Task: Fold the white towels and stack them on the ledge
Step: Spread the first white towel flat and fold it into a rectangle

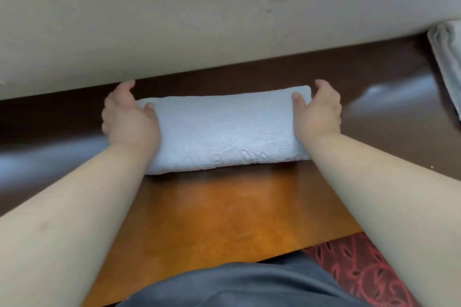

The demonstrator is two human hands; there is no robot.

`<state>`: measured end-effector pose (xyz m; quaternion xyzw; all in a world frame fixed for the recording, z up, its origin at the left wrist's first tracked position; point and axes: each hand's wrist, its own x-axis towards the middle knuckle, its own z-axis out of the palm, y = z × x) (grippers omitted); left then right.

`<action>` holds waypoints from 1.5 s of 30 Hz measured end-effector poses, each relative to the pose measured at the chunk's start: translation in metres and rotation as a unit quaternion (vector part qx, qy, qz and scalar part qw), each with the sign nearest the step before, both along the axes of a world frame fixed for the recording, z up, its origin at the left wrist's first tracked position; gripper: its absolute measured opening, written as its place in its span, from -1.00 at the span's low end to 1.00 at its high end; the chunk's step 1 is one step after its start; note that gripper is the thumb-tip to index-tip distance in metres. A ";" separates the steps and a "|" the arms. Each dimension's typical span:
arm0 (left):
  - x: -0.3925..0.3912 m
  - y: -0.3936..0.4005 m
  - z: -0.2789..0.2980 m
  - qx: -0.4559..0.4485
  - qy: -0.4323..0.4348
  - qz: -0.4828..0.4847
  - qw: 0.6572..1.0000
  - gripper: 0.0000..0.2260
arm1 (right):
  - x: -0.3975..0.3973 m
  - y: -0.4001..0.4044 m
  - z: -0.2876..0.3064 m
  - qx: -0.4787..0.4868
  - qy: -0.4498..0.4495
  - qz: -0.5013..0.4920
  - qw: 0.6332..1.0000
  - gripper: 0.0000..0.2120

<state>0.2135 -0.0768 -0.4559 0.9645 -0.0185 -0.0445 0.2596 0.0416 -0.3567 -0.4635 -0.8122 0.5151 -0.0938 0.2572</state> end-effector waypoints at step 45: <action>-0.037 0.052 -0.003 -0.169 0.354 0.206 0.896 -0.24 | -0.056 0.018 0.015 0.414 -0.057 -0.134 0.898 -0.44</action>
